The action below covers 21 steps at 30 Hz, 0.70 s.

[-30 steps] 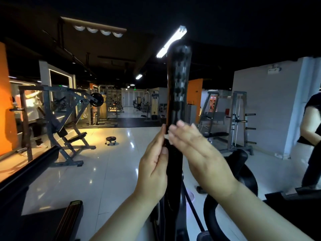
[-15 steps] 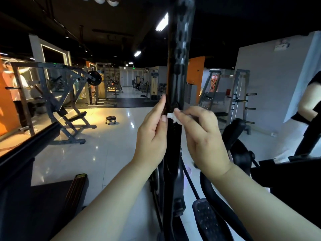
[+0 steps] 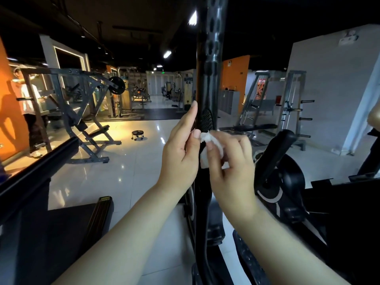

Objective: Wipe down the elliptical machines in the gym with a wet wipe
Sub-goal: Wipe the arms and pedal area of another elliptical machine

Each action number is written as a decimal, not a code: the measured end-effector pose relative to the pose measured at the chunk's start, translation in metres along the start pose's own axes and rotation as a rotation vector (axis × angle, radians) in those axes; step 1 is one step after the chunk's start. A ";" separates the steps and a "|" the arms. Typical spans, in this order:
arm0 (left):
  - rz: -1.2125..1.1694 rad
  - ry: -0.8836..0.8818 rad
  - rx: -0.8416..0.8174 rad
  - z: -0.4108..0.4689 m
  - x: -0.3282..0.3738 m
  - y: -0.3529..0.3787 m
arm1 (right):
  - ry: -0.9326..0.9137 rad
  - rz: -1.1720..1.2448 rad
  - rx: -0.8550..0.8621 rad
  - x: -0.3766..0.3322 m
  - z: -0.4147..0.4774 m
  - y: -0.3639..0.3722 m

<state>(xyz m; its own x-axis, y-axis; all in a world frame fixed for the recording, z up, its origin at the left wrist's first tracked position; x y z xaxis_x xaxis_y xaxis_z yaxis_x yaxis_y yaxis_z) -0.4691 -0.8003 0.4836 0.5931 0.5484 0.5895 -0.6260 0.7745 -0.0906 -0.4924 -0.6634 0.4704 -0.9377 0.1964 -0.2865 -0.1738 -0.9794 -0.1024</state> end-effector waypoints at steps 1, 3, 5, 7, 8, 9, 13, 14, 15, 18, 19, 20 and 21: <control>0.008 0.009 -0.009 0.001 -0.001 0.000 | 0.010 -0.008 -0.023 0.000 -0.008 0.004; 0.029 0.031 -0.034 0.003 -0.003 0.000 | 0.045 0.039 -0.055 0.004 -0.023 0.009; 0.096 0.102 -0.028 0.003 0.001 -0.002 | 0.078 0.156 -0.015 0.005 -0.025 0.008; 0.160 0.222 -0.012 0.005 0.014 -0.004 | 0.109 0.233 0.111 0.008 -0.015 0.001; 0.192 0.290 -0.014 0.007 0.022 -0.003 | 0.117 0.234 0.159 0.009 -0.010 -0.001; 0.223 0.351 -0.026 0.011 0.028 -0.001 | 0.107 0.206 0.177 0.008 -0.006 0.000; 0.312 0.492 -0.088 0.027 0.034 0.004 | -0.053 0.010 0.082 -0.006 -0.021 0.017; 0.332 0.530 -0.100 0.028 0.033 0.005 | -0.101 -0.036 0.068 -0.006 -0.026 0.019; 0.347 0.565 -0.113 0.028 0.033 0.006 | -0.130 -0.070 0.074 -0.005 -0.027 0.019; 0.357 0.637 -0.165 0.032 0.030 0.007 | -0.094 -0.104 0.189 -0.001 -0.014 0.010; 0.354 0.657 -0.174 0.034 0.030 0.007 | -0.079 -0.109 0.245 -0.004 -0.010 0.007; 0.348 0.673 -0.189 0.036 0.029 0.006 | -0.079 -0.120 0.286 -0.008 -0.008 0.006; 0.334 0.688 -0.208 0.038 0.028 0.006 | -0.091 -0.137 0.308 -0.013 -0.009 0.009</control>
<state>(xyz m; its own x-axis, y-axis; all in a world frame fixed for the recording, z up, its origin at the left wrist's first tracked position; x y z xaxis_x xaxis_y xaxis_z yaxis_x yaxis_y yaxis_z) -0.4756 -0.7924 0.5301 0.6129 0.7814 -0.1174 -0.7587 0.5405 -0.3638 -0.4795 -0.6738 0.4649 -0.9199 0.3359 -0.2025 -0.3697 -0.9149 0.1620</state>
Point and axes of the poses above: each hand's wrist, its own z-axis towards the middle knuckle, its own y-axis out of the palm, x = y × z, the point moved 9 cm from there along z, towards the middle knuckle, and after that the axes turned 7 degrees about -y, right-handed, at the moved point
